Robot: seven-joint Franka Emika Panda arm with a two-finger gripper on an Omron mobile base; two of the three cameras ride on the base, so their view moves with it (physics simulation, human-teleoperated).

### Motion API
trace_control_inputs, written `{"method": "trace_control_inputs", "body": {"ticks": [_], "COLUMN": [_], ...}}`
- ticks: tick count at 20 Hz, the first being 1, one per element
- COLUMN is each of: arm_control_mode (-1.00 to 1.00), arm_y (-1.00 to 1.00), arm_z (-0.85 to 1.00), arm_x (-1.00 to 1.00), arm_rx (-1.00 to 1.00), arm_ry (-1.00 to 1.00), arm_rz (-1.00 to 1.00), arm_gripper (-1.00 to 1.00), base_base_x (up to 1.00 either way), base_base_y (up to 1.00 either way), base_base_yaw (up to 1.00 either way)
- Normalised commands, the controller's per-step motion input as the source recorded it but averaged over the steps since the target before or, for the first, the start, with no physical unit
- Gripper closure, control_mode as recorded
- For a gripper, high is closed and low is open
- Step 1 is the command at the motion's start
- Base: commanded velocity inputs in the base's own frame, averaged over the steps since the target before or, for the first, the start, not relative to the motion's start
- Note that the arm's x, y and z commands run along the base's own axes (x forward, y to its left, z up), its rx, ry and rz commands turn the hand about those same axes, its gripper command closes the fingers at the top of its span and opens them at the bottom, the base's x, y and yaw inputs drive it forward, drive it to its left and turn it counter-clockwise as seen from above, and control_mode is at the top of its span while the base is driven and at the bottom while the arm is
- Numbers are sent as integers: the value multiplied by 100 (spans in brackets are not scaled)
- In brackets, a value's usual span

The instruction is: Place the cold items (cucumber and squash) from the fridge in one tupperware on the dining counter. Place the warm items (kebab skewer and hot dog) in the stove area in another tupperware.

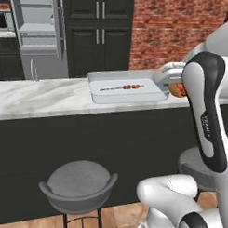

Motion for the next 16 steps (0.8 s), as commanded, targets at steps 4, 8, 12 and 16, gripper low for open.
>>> {"method": "trace_control_inputs", "body": {"ticks": [4, 8, 12, 16], "arm_control_mode": [-100, -100, -100, -100], "arm_y": [1, 0, 0, 0], "arm_z": [-25, -33, -21, -10], "arm_x": [56, 65, 72, 87], "arm_rx": [-28, -29, -13, 0], "arm_ry": [5, 9, 15, 33], "arm_rz": [75, 61, 43, 31], "arm_gripper": [100, 100, 100, 100], "base_base_x": [0, 0, 0, 0], "base_base_y": [0, 0, 0, 0], "base_base_yaw": [0, 0, 0, 0]}}
